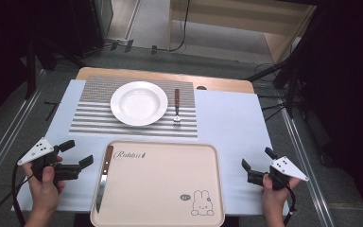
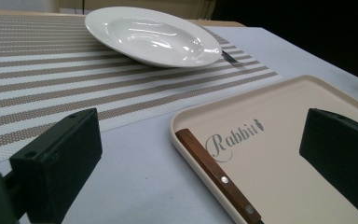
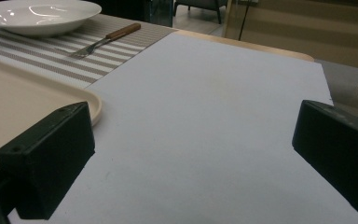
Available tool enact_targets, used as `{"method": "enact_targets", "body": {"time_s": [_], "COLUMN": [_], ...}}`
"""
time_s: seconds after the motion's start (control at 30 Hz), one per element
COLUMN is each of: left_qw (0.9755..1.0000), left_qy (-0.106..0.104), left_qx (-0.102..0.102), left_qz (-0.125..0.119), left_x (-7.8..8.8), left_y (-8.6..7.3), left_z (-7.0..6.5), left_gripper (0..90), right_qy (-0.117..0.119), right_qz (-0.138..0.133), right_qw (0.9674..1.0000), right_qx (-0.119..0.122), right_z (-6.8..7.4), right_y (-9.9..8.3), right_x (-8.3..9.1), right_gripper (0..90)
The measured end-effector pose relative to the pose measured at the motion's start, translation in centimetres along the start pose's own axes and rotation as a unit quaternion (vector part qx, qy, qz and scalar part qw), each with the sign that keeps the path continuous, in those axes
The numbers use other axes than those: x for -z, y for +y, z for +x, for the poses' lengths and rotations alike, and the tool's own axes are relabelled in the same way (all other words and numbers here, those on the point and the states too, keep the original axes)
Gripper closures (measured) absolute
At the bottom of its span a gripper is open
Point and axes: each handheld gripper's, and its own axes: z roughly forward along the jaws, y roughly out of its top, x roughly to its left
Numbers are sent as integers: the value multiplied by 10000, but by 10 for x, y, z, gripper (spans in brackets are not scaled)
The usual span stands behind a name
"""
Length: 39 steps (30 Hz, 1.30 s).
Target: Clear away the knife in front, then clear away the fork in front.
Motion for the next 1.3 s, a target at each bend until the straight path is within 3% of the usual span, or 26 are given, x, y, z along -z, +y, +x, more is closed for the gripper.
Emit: {"method": "enact_targets", "body": {"time_s": [0.23,0.43,0.53,0.87,1.03,1.2,1.3], "left_qw": [9998,9990,9990,9987,9981,9982,9981], "left_qy": [152,282,310,364,449,470,445], "left_qx": [-18,-307,-294,-312,-367,-290,-342], "left_qz": [-97,-161,-111,-160,-203,-251,-259], "left_x": [3,1,-2,-2,-1,2,1], "left_y": [-1,-2,-5,-8,-5,-7,-8], "left_z": [7,9,10,11,14,17,16], "left_gripper": [0,0,0,0,0,0,0], "right_qy": [-42,7,-15,84,294,372,410], "right_qz": [-12,4,34,79,44,122,108], "right_qw": [10000,9999,9999,9999,9995,9992,9991], "right_qx": [-13,-125,-156,7,44,88,82], "right_z": [0,-4,-3,10,16,21,23], "right_y": [1,3,4,28,46,58,66], "right_x": [1,1,2,1,-7,-15,-21], "right_gripper": [0,0,0,0,0,0,0]}}
